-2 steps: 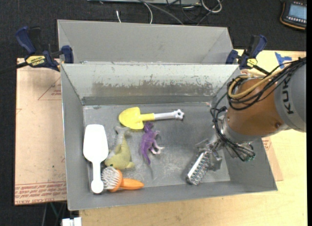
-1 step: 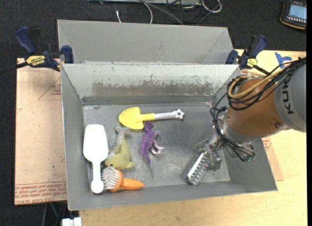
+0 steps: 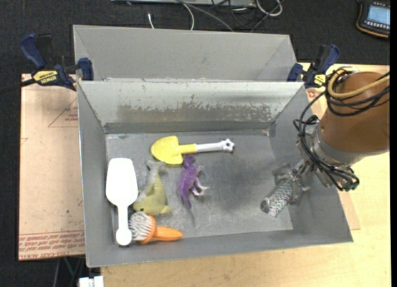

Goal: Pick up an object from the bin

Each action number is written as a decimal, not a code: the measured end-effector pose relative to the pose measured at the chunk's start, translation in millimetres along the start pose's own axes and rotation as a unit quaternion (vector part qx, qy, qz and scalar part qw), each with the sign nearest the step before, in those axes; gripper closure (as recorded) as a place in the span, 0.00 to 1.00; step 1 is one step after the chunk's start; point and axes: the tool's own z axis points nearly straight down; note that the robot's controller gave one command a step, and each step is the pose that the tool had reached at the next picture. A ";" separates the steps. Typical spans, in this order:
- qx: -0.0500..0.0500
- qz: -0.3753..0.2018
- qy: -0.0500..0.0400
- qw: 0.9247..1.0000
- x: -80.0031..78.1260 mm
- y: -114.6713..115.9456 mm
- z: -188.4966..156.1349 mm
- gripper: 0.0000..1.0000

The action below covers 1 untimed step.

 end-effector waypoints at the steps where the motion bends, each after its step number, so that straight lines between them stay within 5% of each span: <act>1: 0.006 0.001 -0.008 1.000 -4.4 -1.4 -0.6 1.00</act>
Offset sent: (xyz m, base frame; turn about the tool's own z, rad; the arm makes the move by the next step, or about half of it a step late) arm -0.0067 0.0000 0.0150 0.0134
